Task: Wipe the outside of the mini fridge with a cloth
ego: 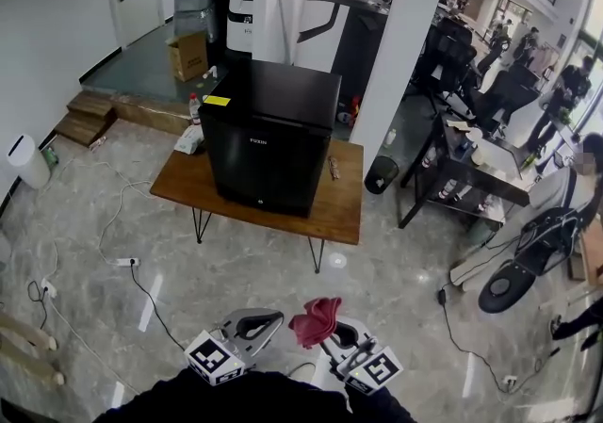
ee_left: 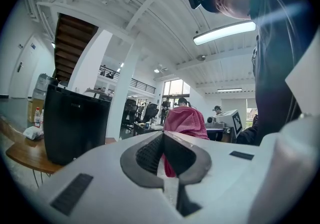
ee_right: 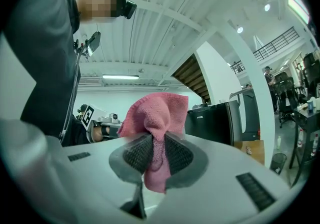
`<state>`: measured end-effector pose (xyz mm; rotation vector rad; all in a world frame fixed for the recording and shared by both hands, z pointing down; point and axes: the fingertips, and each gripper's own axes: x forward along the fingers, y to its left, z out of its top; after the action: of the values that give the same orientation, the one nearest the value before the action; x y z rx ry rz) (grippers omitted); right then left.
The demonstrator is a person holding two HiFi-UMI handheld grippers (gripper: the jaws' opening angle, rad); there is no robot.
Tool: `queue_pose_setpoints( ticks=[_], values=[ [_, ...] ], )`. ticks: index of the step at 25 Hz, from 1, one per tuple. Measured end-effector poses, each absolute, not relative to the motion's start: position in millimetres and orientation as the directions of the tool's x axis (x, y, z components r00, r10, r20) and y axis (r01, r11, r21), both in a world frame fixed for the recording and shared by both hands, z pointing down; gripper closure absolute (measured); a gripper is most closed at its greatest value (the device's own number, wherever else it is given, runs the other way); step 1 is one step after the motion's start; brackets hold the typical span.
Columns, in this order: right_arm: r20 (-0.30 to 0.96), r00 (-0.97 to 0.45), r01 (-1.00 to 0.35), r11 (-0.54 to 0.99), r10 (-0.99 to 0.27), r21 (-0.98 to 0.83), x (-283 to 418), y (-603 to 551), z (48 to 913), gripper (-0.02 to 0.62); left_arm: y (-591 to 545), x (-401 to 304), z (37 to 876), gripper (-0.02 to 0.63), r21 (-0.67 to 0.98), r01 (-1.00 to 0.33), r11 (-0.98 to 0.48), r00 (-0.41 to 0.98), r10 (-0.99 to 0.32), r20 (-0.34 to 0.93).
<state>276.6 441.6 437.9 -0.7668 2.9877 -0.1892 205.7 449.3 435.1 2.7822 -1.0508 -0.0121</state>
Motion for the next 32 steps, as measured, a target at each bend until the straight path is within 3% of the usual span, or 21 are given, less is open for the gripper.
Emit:
queue_pose_setpoints(
  ticks=[16,24,32],
  values=[
    [-0.032,-0.938,-0.337,0.932,-0.344,-0.134,309,433,444,0.535,440,246,439,0.601,0.138,-0.760,-0.635,0.647,-0.760,0.068],
    [-0.011,-0.941,-0.334,0.932,-0.339,-0.142,259,381,452,0.535,390,191,450,0.601,0.163,-0.772,-0.615,0.630,-0.774,0.063],
    [0.017,-0.933,-0.360,0.925,-0.360,-0.125,161,301,449,0.535,308,100,444,0.601,0.175,-0.733,-0.658,0.671,-0.741,0.026]
  ],
)
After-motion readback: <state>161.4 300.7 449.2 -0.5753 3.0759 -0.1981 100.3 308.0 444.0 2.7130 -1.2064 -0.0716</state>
